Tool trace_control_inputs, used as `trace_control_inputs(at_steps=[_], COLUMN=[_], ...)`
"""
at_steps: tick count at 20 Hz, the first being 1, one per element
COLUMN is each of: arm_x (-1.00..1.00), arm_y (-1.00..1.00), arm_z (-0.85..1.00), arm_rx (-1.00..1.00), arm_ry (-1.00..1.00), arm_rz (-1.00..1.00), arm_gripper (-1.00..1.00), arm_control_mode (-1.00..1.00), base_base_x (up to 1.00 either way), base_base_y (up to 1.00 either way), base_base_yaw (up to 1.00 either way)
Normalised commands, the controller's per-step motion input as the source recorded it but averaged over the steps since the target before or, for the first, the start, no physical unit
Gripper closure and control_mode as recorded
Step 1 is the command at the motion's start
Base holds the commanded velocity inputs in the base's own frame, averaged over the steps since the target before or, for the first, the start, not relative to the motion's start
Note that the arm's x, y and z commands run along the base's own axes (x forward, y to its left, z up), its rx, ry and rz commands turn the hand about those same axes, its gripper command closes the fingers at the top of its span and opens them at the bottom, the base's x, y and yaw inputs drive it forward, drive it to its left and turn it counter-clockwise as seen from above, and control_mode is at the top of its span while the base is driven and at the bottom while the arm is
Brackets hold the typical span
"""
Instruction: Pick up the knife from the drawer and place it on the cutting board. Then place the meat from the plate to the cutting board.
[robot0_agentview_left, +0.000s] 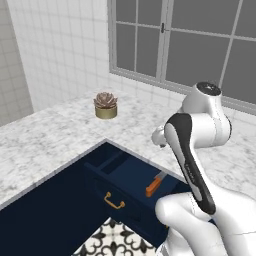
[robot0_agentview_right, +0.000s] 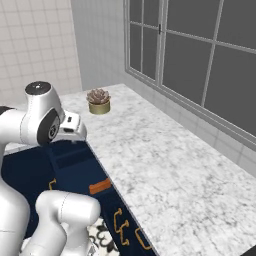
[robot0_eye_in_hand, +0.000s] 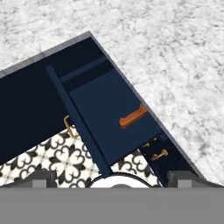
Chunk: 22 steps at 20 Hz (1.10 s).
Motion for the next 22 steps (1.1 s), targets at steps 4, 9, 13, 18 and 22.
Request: trace_control_inputs(at_steps=[4,9,13,18,22], arm_x=[0.13,0.23,0.06,0.05,0.20], arm_y=[0.66,0.59,0.44,0.07,0.05], arm_z=[-0.51,-0.56,-0.57,-0.61,-0.49], arm_rx=[0.00,-0.02,0.00,0.00,-0.02], arm_ry=[0.11,0.01,0.03,0.01,0.00], arm_rz=[0.08,0.03,0.02,0.04,0.03], arm_gripper=[-1.00,-1.00,-1.00,-1.00,-1.00], arm_control_mode=[-1.00,-1.00,-1.00,-1.00,-1.00], base_base_x=[0.00,0.00,0.00,0.00,0.00], base_base_y=[0.00,0.00,0.00,0.00,0.00], base_base_yaw=[0.00,0.00,0.00,0.00,0.00])
